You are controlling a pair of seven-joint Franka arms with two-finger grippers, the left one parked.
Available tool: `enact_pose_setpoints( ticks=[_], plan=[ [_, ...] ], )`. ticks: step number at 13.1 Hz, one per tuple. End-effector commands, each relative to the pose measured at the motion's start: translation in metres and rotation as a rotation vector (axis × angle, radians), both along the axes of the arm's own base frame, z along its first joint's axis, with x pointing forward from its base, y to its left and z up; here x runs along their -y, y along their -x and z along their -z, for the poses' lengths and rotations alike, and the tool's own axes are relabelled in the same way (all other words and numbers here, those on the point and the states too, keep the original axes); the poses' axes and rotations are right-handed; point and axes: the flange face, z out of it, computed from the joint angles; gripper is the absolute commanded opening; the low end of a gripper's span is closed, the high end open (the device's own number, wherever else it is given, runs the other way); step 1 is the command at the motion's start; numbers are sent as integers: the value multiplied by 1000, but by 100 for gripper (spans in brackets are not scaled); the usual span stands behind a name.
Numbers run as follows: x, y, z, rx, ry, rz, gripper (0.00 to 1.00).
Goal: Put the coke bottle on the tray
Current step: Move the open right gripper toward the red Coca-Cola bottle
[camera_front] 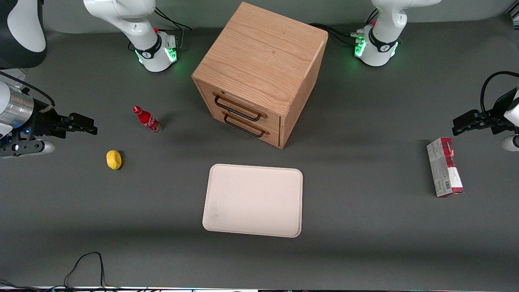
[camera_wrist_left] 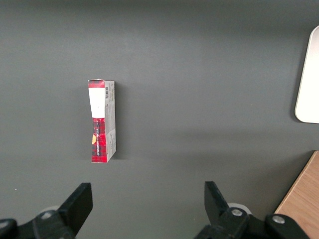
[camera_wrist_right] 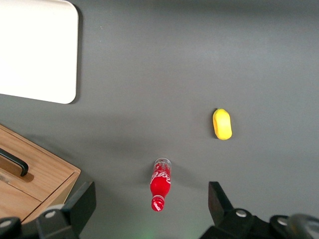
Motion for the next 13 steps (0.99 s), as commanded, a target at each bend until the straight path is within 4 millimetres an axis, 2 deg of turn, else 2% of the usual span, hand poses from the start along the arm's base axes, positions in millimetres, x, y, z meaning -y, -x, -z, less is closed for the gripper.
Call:
enact_pose_setpoints(
  ticks=[1, 6, 9, 11, 13],
  plan=[
    [4, 1, -12, 2, -9, -7, 100],
    [4, -2, -3, -15, -6, -8, 100],
    [2, 5, -4, -43, 5, 9, 100],
    [-1, 24, -13, -78, 3, 1, 100],
    [-17, 61, -12, -97, 3, -30, 100]
  ],
)
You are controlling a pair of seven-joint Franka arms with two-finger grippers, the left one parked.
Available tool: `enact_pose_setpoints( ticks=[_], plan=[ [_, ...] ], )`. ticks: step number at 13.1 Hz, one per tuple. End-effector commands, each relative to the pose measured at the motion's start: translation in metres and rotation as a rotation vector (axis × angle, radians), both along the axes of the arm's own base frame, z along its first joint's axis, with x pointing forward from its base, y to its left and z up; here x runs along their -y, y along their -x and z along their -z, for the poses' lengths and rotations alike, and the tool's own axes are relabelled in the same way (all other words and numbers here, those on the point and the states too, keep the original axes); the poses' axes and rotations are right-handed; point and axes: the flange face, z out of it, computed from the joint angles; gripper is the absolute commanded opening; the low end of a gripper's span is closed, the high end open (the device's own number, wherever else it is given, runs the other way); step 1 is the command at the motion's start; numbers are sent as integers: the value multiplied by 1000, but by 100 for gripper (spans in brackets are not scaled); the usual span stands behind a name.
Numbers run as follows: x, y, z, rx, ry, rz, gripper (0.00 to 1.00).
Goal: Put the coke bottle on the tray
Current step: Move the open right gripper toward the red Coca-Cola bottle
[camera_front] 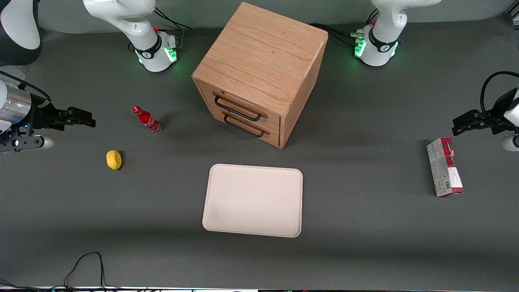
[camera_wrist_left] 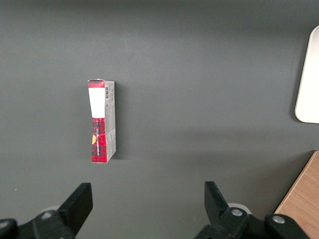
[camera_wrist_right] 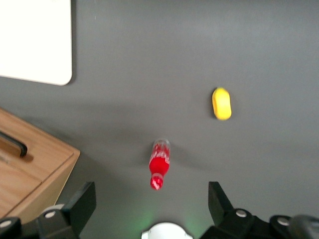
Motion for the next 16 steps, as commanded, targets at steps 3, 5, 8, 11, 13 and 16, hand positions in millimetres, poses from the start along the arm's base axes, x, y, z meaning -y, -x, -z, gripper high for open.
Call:
enact_pose_setpoints(
  ticks=[3, 5, 8, 11, 13, 16],
  plan=[
    [-25, 99, 16, 59, 4, 3, 100],
    [-21, 127, 33, 72, 2, -5, 100],
    [-16, 138, 41, 63, 26, -17, 100],
    [-14, 139, 53, 53, 28, -16, 100],
    [-14, 141, 87, 60, 48, -24, 100],
    [-14, 148, 138, 92, 46, -25, 100]
  ],
)
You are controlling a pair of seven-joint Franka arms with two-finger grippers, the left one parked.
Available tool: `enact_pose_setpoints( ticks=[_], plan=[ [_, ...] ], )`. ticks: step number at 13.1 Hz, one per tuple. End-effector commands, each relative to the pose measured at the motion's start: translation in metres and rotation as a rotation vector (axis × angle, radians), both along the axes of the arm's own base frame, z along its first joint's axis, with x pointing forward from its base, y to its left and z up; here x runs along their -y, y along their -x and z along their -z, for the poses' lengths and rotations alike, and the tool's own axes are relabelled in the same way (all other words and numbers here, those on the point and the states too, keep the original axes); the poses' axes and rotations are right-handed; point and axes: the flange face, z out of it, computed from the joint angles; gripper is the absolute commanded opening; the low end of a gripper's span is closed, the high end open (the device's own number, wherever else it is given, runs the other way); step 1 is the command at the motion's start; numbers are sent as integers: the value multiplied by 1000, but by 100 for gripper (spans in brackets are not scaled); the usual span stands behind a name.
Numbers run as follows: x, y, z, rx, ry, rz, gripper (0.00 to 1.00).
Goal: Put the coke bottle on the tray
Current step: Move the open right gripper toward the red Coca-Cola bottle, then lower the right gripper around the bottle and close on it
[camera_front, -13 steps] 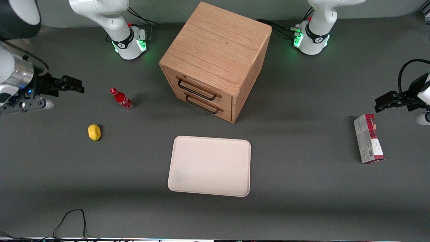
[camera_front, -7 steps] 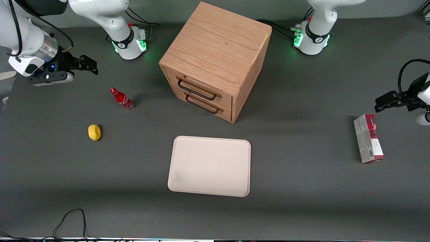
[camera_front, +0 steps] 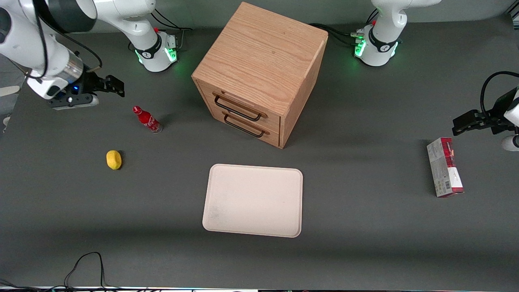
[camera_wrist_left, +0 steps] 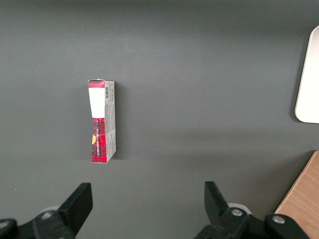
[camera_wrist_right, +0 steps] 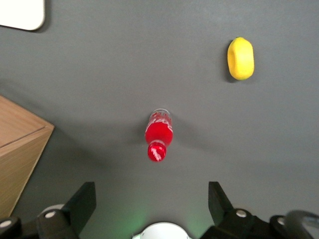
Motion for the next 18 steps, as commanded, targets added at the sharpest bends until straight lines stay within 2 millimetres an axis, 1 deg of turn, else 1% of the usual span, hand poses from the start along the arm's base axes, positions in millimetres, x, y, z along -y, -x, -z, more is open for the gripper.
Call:
enact_pose_setpoints(
  ticks=[1, 2, 4, 5, 7, 9, 12, 16, 17, 18],
  plan=[
    [0, 13, 45, 43, 8, -6, 100],
    [0, 20, 65, 54, 7, -8, 100],
    [-2, 32, 98, 68, 6, -16, 100],
    [-2, 34, 109, 71, 6, -16, 100],
    [-2, 31, 125, 63, 7, -16, 100],
    [-3, 28, 133, 62, 7, -18, 100],
    [-3, 26, 140, 60, 7, -18, 100],
    [-3, 29, 142, 57, 7, -18, 99],
    [-3, 30, 142, 57, 7, -18, 74],
    [-3, 33, 140, 60, 7, -18, 1]
  ],
)
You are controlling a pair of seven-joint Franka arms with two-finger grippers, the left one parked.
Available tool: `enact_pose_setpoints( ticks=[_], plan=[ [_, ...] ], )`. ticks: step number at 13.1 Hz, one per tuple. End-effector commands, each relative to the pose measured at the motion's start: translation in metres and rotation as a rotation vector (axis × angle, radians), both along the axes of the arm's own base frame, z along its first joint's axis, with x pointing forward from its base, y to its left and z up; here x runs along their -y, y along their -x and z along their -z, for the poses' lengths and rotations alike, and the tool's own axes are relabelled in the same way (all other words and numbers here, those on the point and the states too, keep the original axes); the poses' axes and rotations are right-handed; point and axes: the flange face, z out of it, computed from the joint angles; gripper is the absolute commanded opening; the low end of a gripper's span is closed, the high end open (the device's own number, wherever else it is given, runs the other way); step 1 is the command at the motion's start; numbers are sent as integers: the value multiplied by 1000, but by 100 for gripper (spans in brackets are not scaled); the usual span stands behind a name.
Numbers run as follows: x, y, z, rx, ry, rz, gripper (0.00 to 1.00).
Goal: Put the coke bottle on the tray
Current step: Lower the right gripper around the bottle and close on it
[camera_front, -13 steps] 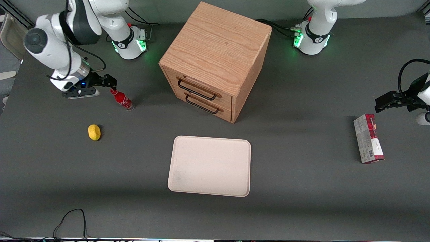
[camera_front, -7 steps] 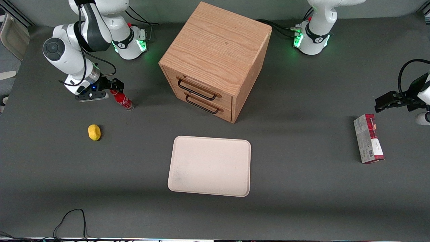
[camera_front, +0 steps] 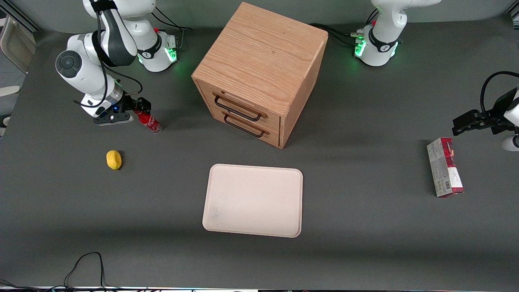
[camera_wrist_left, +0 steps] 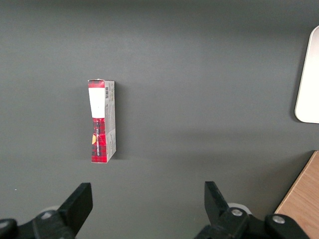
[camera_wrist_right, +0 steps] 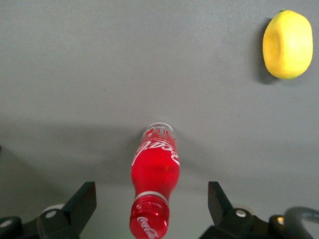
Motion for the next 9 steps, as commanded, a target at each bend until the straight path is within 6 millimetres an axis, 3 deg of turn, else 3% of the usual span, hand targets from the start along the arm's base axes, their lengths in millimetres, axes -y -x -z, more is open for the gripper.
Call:
enact_pose_setpoints(
  ticks=[1, 9],
  plan=[
    [-1, 5, -2, 17, 6, -7, 0],
    [0, 1, -8, 25, 6, -4, 0]
  ],
)
